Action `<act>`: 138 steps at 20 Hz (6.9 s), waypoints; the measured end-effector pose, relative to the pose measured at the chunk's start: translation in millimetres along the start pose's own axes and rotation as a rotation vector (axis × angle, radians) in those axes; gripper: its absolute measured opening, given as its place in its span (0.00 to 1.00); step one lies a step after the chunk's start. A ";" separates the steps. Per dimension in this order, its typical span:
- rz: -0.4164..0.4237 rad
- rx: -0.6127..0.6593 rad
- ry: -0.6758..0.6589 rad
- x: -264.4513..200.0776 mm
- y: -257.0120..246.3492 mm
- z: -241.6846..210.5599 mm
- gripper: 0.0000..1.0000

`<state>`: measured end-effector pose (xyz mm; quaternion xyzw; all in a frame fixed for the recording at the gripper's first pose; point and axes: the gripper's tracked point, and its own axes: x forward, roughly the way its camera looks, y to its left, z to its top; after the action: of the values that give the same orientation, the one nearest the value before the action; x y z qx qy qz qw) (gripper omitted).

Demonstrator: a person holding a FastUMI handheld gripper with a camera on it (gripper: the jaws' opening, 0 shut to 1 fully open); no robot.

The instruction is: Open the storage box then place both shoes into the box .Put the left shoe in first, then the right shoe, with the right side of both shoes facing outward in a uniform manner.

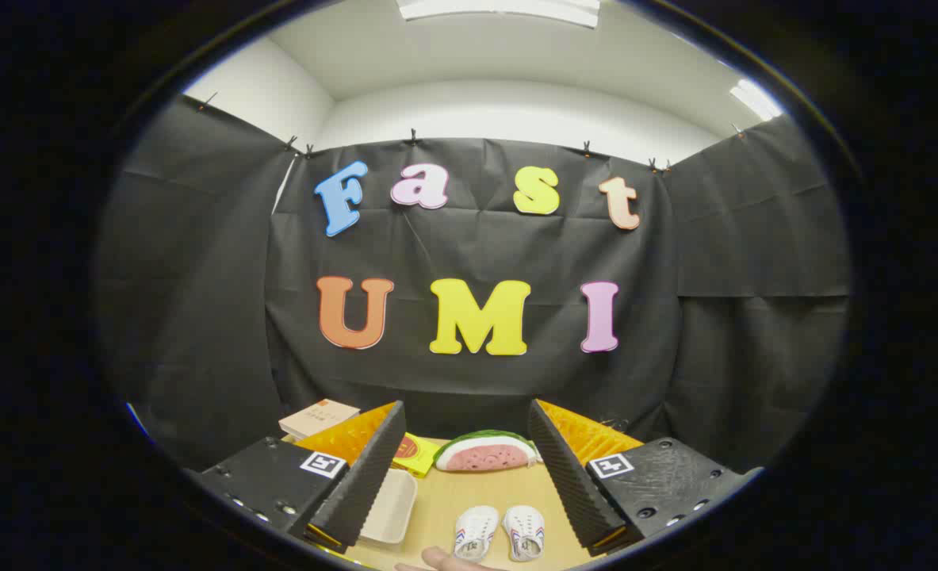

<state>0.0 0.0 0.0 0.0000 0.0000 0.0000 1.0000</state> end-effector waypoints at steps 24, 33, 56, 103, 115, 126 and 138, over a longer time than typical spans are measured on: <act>0.128 0.035 0.109 -20.5 -51.2 -77.2 0.95; 0.447 0.166 0.365 47.1 0.6 -167.4 0.95; 1.111 1.015 1.160 154.9 115.8 -346.6 0.64; 0.785 0.288 1.006 92.7 245.6 -188.0 0.95; 0.437 0.272 1.148 120.8 28.8 -304.4 0.95; 0.264 0.102 1.365 96.8 -45.5 -427.6 0.86; 0.134 0.222 1.409 106.3 -52.8 -456.9 0.09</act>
<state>106.3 -52.8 -456.9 0.1016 0.6458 0.0614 0.7542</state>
